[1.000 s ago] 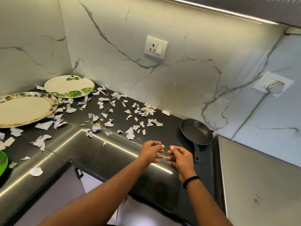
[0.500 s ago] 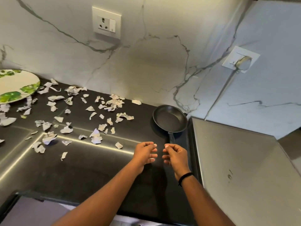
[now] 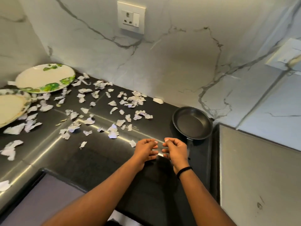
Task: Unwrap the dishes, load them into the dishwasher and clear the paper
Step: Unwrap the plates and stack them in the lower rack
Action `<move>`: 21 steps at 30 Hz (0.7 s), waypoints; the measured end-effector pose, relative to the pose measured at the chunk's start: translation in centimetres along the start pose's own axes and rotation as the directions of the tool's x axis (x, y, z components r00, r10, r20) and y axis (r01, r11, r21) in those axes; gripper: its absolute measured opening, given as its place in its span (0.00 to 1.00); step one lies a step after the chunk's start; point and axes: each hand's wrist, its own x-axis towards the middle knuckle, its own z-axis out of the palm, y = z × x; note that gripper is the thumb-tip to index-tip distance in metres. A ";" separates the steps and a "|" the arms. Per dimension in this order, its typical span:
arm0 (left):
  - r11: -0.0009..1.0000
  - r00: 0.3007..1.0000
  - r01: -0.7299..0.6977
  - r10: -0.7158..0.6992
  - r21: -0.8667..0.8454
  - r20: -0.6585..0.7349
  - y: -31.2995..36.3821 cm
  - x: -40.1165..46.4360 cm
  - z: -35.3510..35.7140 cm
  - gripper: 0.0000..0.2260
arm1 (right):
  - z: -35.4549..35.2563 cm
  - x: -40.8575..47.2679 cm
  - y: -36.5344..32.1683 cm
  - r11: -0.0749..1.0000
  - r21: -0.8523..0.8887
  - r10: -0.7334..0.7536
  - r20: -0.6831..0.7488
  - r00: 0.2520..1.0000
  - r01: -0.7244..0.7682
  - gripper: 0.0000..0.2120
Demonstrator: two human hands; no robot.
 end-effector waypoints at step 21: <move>0.890 0.853 -0.269 0.043 -0.369 -0.520 8.9 1.0 -35.4 0.07 | 35.2 -1.3 -5.0 0.978 -0.183 0.002 0.491 0.871 0.101 0.06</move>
